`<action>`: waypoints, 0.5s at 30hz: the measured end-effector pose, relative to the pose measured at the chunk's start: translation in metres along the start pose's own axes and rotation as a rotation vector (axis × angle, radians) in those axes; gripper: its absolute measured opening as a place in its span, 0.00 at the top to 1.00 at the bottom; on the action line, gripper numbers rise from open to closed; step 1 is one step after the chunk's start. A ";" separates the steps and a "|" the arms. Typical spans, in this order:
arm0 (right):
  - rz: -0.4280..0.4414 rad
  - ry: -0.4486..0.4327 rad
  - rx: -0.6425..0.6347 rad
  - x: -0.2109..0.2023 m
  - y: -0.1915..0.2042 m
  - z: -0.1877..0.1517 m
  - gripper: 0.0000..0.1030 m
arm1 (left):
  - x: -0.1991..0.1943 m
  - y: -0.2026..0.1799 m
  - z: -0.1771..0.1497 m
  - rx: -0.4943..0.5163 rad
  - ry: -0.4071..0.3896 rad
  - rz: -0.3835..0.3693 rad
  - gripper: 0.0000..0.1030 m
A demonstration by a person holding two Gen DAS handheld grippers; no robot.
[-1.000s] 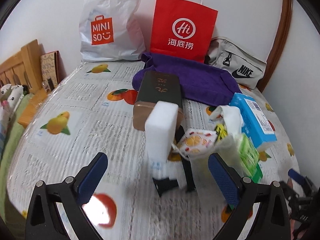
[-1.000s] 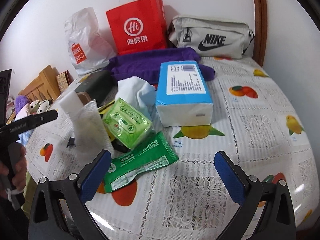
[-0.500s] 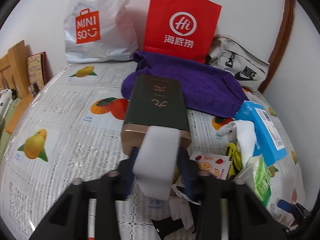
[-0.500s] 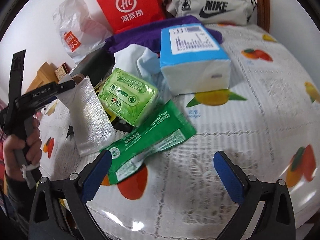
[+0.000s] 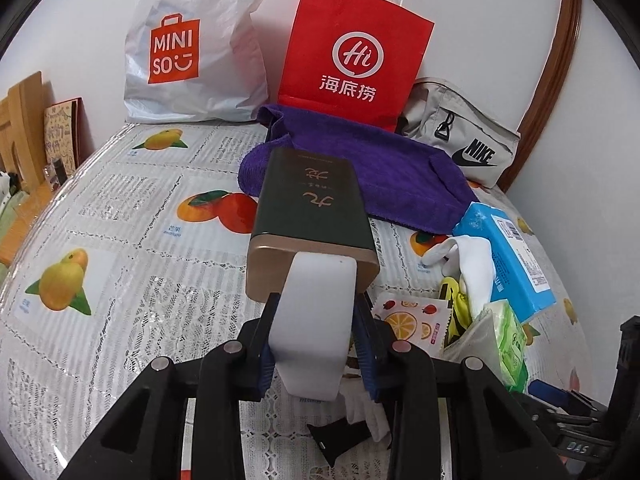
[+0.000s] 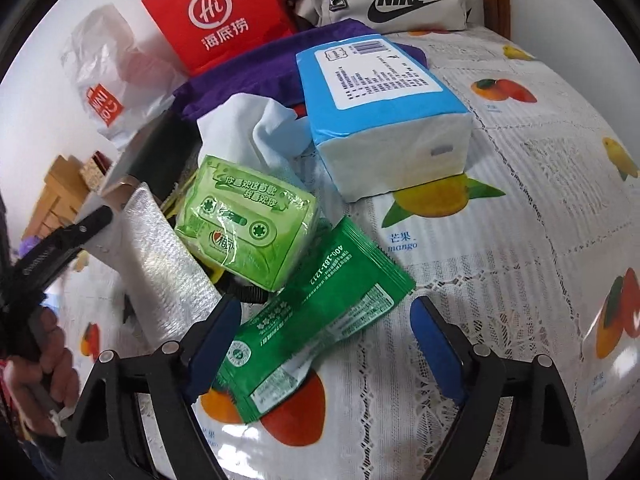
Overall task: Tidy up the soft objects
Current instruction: 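Grasp the white block with left tool while right tool grasps the green sachet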
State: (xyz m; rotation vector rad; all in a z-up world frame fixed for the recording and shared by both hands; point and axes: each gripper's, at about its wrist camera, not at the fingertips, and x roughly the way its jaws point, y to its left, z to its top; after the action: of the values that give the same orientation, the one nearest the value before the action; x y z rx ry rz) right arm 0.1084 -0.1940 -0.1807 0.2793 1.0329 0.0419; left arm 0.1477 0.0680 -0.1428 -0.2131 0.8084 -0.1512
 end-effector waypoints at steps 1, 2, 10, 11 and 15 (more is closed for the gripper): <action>-0.022 0.000 -0.015 0.002 0.006 0.001 0.16 | 0.000 0.002 0.000 -0.009 0.000 -0.006 0.69; -0.040 0.000 -0.027 0.004 0.010 0.001 0.16 | 0.000 0.004 0.001 -0.019 0.001 -0.014 0.69; -0.203 0.026 -0.160 0.010 0.019 -0.006 0.16 | -0.001 0.006 0.001 -0.016 0.010 -0.043 0.69; -0.207 0.034 -0.159 0.008 0.015 -0.006 0.16 | -0.002 0.006 0.001 -0.017 0.011 -0.043 0.69; -0.234 0.069 -0.148 -0.001 -0.003 -0.008 0.16 | -0.003 0.009 0.001 -0.028 0.014 -0.044 0.69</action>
State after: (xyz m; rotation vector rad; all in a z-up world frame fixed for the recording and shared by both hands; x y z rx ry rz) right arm 0.1009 -0.1955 -0.1843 0.0213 1.1197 -0.0834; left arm 0.1464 0.0770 -0.1420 -0.2571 0.8202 -0.1831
